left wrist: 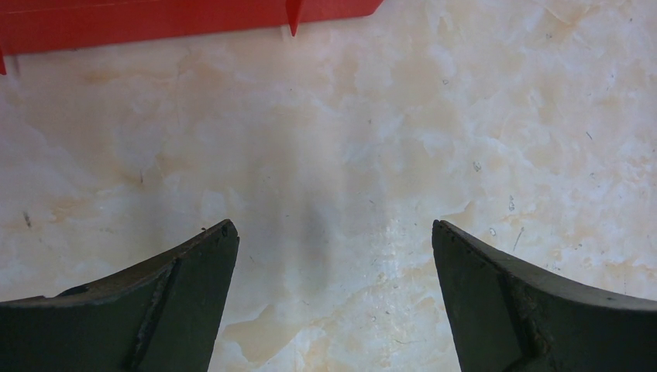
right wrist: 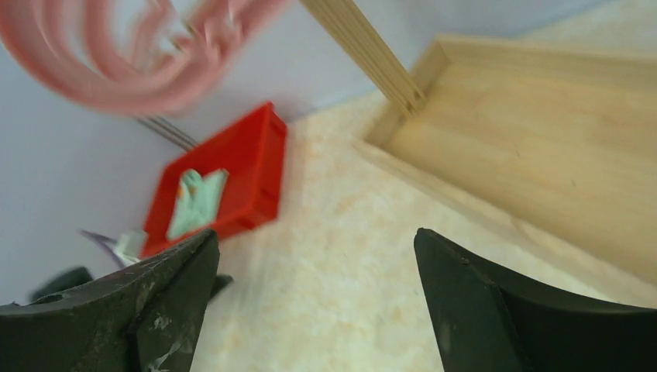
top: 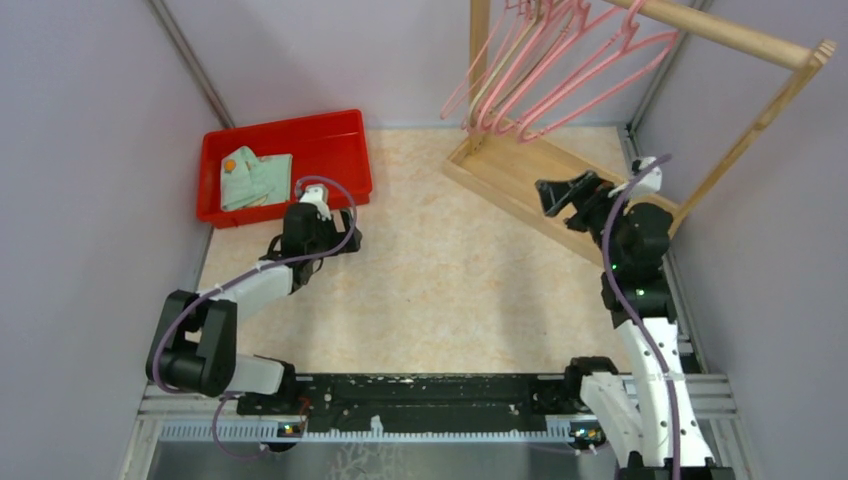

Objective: Organize the hangers

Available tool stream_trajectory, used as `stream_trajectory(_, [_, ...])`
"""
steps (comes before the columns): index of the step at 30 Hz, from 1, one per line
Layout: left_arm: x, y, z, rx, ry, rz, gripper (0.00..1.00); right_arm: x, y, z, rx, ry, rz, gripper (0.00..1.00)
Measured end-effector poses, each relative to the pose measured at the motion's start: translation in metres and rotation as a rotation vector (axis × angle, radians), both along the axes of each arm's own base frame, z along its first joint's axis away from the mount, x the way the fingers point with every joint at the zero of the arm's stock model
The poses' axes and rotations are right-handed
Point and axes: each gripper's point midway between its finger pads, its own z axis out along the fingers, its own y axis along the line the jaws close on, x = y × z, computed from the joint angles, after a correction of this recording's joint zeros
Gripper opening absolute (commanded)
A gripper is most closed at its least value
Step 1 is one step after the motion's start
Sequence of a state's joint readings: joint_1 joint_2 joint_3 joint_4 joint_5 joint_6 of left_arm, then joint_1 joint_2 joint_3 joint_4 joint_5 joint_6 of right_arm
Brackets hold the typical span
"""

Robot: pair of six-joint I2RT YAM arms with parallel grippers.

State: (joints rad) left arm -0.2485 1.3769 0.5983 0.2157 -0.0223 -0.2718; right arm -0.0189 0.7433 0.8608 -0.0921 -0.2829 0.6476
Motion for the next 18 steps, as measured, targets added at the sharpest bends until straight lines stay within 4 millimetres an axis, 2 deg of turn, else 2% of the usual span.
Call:
stream_trajectory(3, [0.000,-0.004,0.000,0.003,-0.001,-0.009,1.00,-0.005,0.010,-0.063,-0.075,0.134,0.022,0.97])
stream_trajectory(5, [0.000,-0.006,0.001,0.005,-0.004,-0.013,1.00,-0.009,0.014,-0.100,-0.132,0.213,0.034,0.97])
stream_trajectory(6, [0.000,-0.006,0.001,0.007,-0.003,-0.015,1.00,-0.013,0.024,-0.112,-0.164,0.236,0.072,0.98])
stream_trajectory(8, [0.000,-0.008,-0.001,0.011,0.001,-0.019,1.00,-0.015,0.036,-0.129,-0.239,0.262,0.119,0.98])
stream_trajectory(13, [-0.003,-0.016,-0.009,0.022,0.022,-0.043,1.00,-0.003,0.070,-0.170,-0.425,0.302,0.257,0.99])
stream_trajectory(16, [-0.005,-0.019,-0.011,0.027,0.024,-0.058,1.00,0.005,0.075,-0.200,-0.491,0.370,0.268,0.99])
stream_trajectory(18, [-0.005,-0.021,-0.011,0.030,0.022,-0.066,1.00,0.010,0.073,-0.211,-0.514,0.399,0.251,0.99])
